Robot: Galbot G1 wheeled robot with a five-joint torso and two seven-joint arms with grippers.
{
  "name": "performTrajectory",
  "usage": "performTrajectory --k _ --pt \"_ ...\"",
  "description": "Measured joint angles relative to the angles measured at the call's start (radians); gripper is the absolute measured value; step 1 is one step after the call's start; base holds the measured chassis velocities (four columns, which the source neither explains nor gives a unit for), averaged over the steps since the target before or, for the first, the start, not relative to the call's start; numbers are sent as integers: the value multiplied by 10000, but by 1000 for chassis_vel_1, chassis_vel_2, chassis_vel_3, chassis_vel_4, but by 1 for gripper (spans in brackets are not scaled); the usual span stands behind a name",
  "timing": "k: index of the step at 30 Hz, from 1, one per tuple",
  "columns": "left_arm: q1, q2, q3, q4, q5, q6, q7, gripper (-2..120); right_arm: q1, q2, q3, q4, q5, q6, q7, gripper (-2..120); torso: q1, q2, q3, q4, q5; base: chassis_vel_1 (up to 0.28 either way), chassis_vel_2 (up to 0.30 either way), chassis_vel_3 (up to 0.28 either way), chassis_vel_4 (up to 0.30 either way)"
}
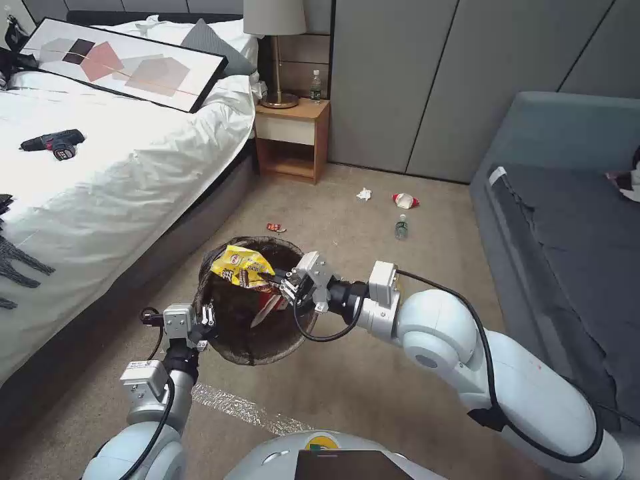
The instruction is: Pick up the trash bin, then pick up the garbage from the floor and place it into the trash bin.
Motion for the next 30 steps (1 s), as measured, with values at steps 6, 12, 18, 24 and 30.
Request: performTrajectory --k 6,12,18,24,30 --pt "16 -18 -15 0 9 0 5 3 25 71 -63 10 -50 -32 181 26 0 0 0 1 0 0 0 0 0" --pt "7 -38 -11 0 14 0 13 3 43 120 -93 62 -49 -32 203 43 0 0 0 1 0 0 0 0 0" --pt "6 -35 -30 0 15 0 23 3 86 141 -75 151 -11 -29 227 69 0 0 0 1 0 0 0 0 0" --pt "5 -48 -21 0 19 -1 32 3 77 149 28 197 66 22 291 92 0 0 0 1 0 0 0 0 0" --pt "-18 -47 -19 0 25 -3 35 3 9 76 657 625 1025 462 413 100 0 0 0 1 2 0 0 0 0"
